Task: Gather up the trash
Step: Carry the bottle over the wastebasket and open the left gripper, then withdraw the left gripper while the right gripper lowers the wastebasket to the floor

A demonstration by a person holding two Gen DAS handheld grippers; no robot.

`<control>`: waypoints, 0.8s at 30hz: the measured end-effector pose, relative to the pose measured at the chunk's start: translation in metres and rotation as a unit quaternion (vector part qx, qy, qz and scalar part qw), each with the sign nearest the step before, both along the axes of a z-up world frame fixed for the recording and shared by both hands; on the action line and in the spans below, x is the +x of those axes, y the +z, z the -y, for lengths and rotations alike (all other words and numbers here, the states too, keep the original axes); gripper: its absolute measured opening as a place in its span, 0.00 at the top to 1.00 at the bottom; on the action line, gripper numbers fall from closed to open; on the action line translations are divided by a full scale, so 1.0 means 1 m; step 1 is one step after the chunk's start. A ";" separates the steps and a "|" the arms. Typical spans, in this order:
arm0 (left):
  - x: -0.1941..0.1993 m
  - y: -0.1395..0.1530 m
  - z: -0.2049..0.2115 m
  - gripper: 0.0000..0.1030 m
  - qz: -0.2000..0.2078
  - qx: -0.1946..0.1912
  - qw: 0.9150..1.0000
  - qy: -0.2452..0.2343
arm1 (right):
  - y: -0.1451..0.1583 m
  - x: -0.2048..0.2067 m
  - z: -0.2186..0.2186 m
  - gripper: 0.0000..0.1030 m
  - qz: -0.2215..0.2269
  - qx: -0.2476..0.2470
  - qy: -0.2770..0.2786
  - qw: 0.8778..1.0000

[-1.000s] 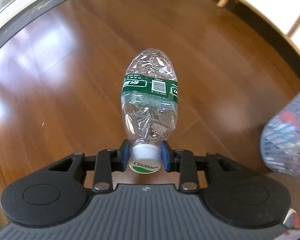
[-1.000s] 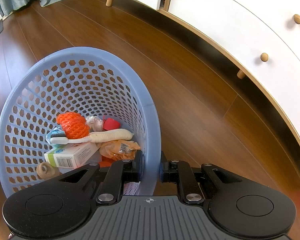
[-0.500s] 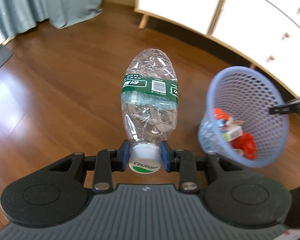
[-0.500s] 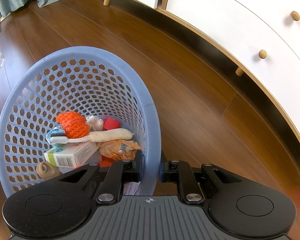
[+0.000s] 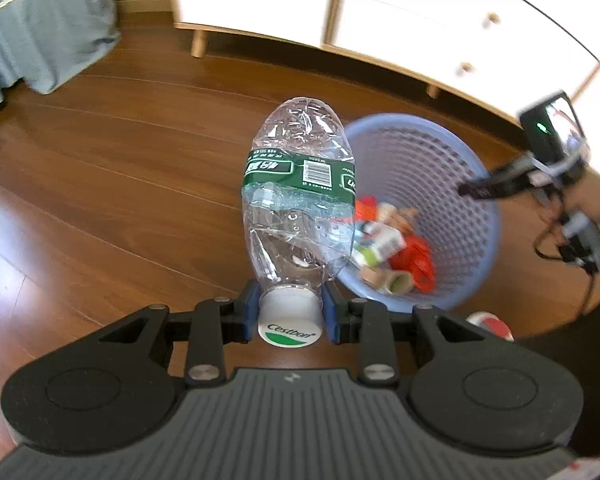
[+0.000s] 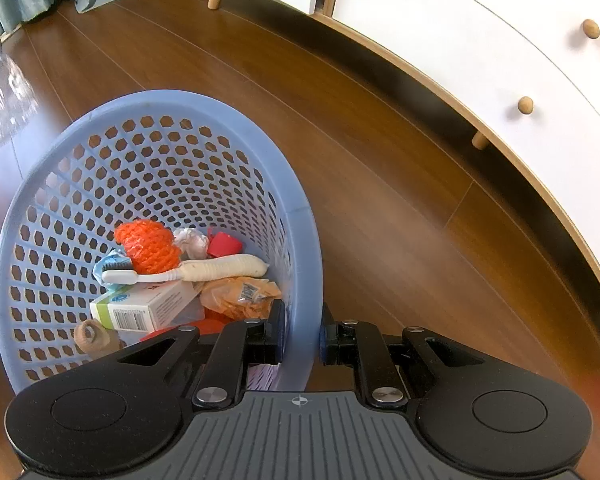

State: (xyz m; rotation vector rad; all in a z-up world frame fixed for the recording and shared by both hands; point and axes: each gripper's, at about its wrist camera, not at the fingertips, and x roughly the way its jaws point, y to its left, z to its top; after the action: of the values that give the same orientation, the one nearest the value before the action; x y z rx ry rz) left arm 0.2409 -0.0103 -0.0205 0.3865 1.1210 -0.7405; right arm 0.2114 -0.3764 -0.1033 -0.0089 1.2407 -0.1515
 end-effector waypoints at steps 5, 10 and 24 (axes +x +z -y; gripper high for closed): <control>-0.013 0.000 0.030 0.73 -0.021 0.004 0.999 -0.042 | 0.001 0.002 -0.002 0.89 0.003 0.004 0.004 1.000; -0.018 -0.003 0.051 0.47 0.001 0.018 0.999 -0.049 | 0.000 0.001 0.004 0.89 0.001 0.013 0.002 1.000; 0.002 -0.009 0.026 0.43 -0.009 0.026 0.999 0.023 | -0.002 0.002 0.005 0.89 -0.002 0.018 -0.001 1.000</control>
State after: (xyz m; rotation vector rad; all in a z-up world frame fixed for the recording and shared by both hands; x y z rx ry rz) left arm 0.2426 -0.0362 -0.0299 0.3972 1.1648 -0.6757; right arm 0.2139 -0.3819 -0.1054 0.0219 1.2463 -0.1306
